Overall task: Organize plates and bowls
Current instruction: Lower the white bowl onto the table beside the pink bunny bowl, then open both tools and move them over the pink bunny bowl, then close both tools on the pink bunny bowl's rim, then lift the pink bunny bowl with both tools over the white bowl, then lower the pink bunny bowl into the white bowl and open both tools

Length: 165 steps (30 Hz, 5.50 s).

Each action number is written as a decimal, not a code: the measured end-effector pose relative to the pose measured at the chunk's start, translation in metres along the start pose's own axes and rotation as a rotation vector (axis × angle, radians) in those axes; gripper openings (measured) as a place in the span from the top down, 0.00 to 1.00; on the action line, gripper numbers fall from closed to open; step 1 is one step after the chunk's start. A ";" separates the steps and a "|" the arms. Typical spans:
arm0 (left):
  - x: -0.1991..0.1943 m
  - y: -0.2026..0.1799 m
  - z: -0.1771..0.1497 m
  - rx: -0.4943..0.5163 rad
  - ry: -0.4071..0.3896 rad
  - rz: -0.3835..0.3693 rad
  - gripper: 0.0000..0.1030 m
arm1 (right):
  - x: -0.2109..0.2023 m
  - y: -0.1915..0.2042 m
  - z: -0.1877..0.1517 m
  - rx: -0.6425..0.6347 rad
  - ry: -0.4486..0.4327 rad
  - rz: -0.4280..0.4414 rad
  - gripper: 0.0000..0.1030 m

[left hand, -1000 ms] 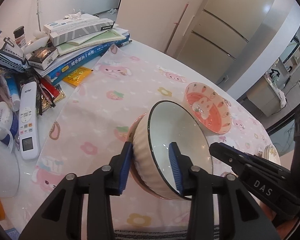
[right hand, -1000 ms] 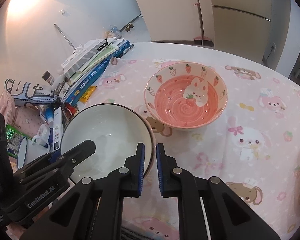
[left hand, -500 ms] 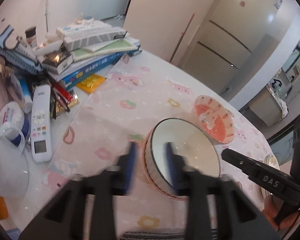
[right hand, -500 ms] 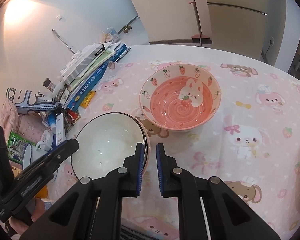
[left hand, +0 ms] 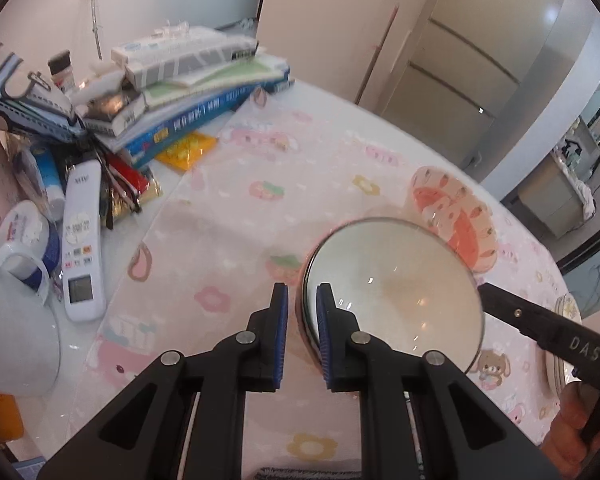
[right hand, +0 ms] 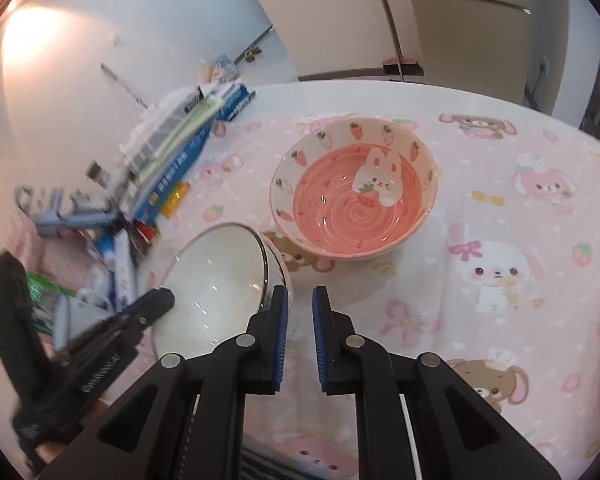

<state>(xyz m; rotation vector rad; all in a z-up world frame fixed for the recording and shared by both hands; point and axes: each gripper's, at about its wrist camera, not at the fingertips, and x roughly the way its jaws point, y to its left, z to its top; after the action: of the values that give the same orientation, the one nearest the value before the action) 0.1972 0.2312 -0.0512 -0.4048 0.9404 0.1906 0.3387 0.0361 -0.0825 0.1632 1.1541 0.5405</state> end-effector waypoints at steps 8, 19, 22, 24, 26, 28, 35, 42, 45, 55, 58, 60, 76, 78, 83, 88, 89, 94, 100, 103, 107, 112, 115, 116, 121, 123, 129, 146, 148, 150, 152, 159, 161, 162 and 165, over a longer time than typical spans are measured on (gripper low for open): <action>-0.069 -0.025 0.006 0.075 -0.233 -0.076 0.38 | -0.063 -0.016 0.017 0.010 -0.193 -0.080 0.87; -0.108 -0.120 0.086 0.290 -0.372 -0.032 0.11 | -0.141 -0.026 0.064 0.060 -0.434 -0.088 0.44; -0.083 -0.128 0.106 0.303 -0.303 -0.015 0.11 | -0.129 -0.036 0.063 0.065 -0.428 -0.129 0.44; -0.059 -0.125 0.113 0.282 -0.231 -0.038 0.11 | -0.108 -0.044 0.064 0.062 -0.381 -0.162 0.44; -0.032 -0.121 0.114 0.264 -0.172 -0.028 0.11 | -0.089 -0.051 0.067 0.074 -0.319 -0.174 0.44; -0.009 -0.117 0.110 0.262 -0.127 -0.029 0.12 | -0.068 -0.055 0.069 0.078 -0.258 -0.139 0.44; 0.065 -0.108 0.099 0.244 0.103 -0.105 0.23 | -0.008 -0.061 0.060 0.128 -0.154 -0.147 0.52; 0.093 -0.114 0.087 0.262 0.191 -0.078 0.42 | 0.028 -0.067 0.056 0.113 -0.084 -0.181 0.63; 0.104 -0.116 0.082 0.264 0.230 -0.096 0.56 | 0.037 -0.066 0.053 0.103 -0.067 -0.204 0.72; 0.133 -0.099 0.073 0.215 0.306 -0.041 0.93 | 0.055 -0.063 0.051 0.087 -0.045 -0.197 0.87; 0.131 -0.099 0.073 0.218 0.299 -0.038 0.93 | 0.055 -0.063 0.050 0.091 -0.048 -0.198 0.87; 0.128 -0.102 0.073 0.229 0.288 -0.028 0.93 | 0.055 -0.063 0.050 0.098 -0.041 -0.202 0.87; 0.055 -0.115 0.086 0.256 0.104 -0.049 0.93 | -0.015 -0.045 0.055 0.064 -0.157 -0.104 0.88; 0.038 -0.115 0.087 0.264 0.065 -0.054 0.93 | -0.028 -0.039 0.055 0.054 -0.182 -0.085 0.88; -0.002 -0.121 0.086 0.287 -0.035 -0.048 0.93 | -0.060 -0.021 0.050 0.021 -0.250 -0.058 0.88; -0.032 -0.119 0.088 0.282 -0.092 -0.086 0.92 | -0.087 -0.008 0.043 -0.010 -0.305 -0.037 0.87; -0.035 -0.118 0.088 0.283 -0.097 -0.094 0.92 | -0.092 -0.006 0.042 -0.020 -0.315 -0.038 0.87; -0.053 -0.116 0.086 0.286 -0.132 -0.099 0.92 | -0.105 0.005 0.036 -0.046 -0.338 -0.025 0.87; -0.066 -0.104 0.086 0.256 -0.149 -0.112 0.92 | -0.114 0.026 0.025 -0.095 -0.361 -0.043 0.86; -0.078 -0.098 0.084 0.247 -0.169 -0.093 0.92 | -0.115 0.032 0.022 -0.109 -0.353 -0.012 0.86; -0.087 -0.087 0.074 0.227 -0.173 -0.070 0.92 | -0.114 0.044 0.015 -0.144 -0.339 -0.013 0.86; -0.082 -0.068 0.062 0.173 -0.149 -0.037 0.92 | -0.094 0.055 0.010 -0.182 -0.263 -0.004 0.86; -0.073 -0.048 0.055 0.135 -0.122 -0.032 0.92 | -0.076 0.064 0.007 -0.208 -0.207 0.000 0.86; -0.070 -0.043 0.051 0.126 -0.113 -0.030 0.92 | -0.071 0.065 0.005 -0.213 -0.196 -0.006 0.86; -0.049 -0.023 0.042 0.084 -0.073 -0.010 0.92 | -0.038 0.078 -0.003 -0.244 -0.141 -0.080 0.85; -0.038 -0.018 0.039 0.081 -0.054 0.006 0.92 | -0.025 0.079 -0.003 -0.245 -0.114 -0.100 0.85; -0.007 -0.013 0.033 0.114 0.025 0.035 0.92 | -0.001 0.079 -0.004 -0.273 -0.050 -0.157 0.85; 0.018 -0.023 0.021 0.180 0.086 0.092 0.92 | 0.019 0.077 -0.007 -0.367 0.009 -0.243 0.79; 0.018 -0.022 0.021 0.177 0.090 0.088 0.91 | 0.021 0.080 -0.008 -0.390 0.012 -0.253 0.76; 0.020 -0.022 0.021 0.182 0.095 0.094 0.90 | 0.021 0.080 -0.008 -0.388 0.013 -0.255 0.75; 0.021 -0.024 0.020 0.192 0.093 0.106 0.90 | 0.022 0.080 -0.008 -0.386 0.019 -0.252 0.75; 0.022 -0.028 0.018 0.224 0.087 0.129 0.90 | 0.025 0.077 -0.007 -0.403 0.061 -0.226 0.67; 0.022 -0.028 0.018 0.224 0.085 0.134 0.90 | 0.028 0.075 -0.007 -0.389 0.071 -0.232 0.65; 0.022 -0.027 0.018 0.224 0.086 0.133 0.90 | 0.031 0.075 -0.007 -0.390 0.084 -0.231 0.65; 0.022 -0.026 0.018 0.218 0.085 0.120 0.90 | 0.033 0.075 -0.008 -0.394 0.079 -0.230 0.63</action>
<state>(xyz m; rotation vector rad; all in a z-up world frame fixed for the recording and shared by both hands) 0.2320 0.2145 -0.0528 -0.1567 1.0587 0.1789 0.3169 0.1152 -0.0831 -0.3287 1.1033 0.5616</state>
